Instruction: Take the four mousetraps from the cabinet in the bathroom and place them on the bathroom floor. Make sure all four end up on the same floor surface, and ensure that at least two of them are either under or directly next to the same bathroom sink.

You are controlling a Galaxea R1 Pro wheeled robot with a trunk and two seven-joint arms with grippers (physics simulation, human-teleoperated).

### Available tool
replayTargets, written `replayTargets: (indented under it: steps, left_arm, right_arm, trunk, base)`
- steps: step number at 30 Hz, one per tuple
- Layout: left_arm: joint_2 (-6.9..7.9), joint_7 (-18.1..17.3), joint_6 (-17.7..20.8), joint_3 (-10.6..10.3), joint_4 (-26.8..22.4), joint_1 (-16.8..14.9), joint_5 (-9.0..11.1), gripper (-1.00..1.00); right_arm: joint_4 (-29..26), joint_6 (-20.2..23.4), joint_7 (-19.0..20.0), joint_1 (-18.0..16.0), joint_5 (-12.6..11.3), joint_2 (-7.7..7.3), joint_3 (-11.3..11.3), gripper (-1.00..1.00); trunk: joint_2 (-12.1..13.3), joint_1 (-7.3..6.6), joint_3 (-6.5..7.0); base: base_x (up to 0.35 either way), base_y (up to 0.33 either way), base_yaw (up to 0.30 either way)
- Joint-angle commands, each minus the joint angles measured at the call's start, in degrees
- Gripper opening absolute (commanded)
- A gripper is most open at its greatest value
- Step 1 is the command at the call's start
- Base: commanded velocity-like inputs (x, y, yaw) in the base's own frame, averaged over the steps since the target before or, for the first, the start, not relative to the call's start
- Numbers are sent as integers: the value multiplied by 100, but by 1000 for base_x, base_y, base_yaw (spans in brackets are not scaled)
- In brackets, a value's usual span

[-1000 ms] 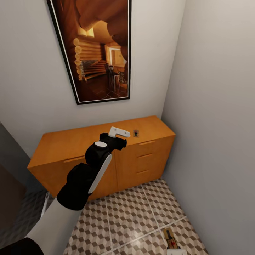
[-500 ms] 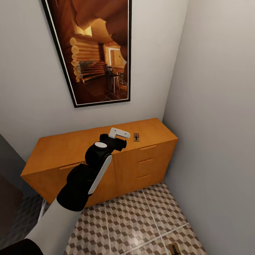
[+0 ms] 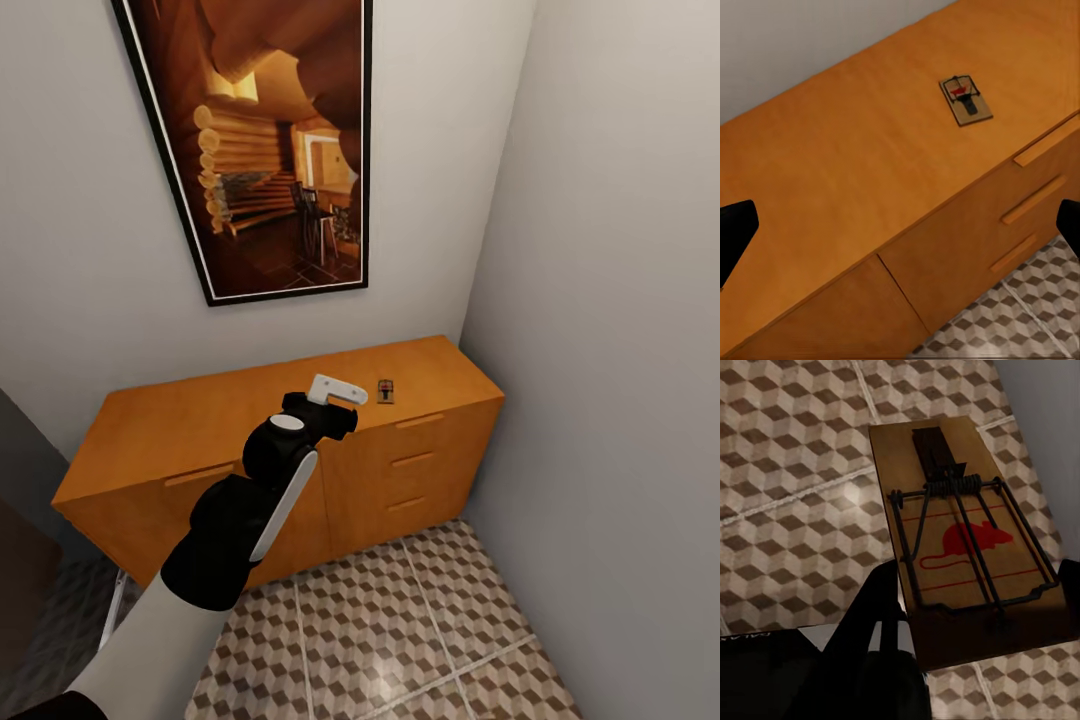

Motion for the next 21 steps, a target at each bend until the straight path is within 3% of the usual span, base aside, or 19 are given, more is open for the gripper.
replayTargets:
  steps: [1, 8, 15, 21]
  left_arm:
    - [0, 52, 21, -5, 13, -1, 55, 100]
    - [-23, 41, 18, -5, 46, 18, 135, 100]
    - [-34, -96, -17, 11, 52, 24, 672, 100]
    - [-46, -78, -354, 30, 82, 22, 844, 100]
  right_arm:
    - [5, -17, -15, -4, -67, 3, 52, -100]
    - [-2, 6, -5, -4, -81, 3, 53, -100]
    - [-2, 8, -4, -4, -83, -2, 53, -100]
    - [1, 9, 6, -4, -83, 5, 55, -100]
  trunk:
    - [-9, 3, -9]
    - [-9, 3, -9]
    - [-9, 3, -9]
    - [-9, 3, -9]
  base:
    - [56, 0, 0]
    - [86, 0, 0]
    - [16, 0, 0]
    - [1, 0, 0]
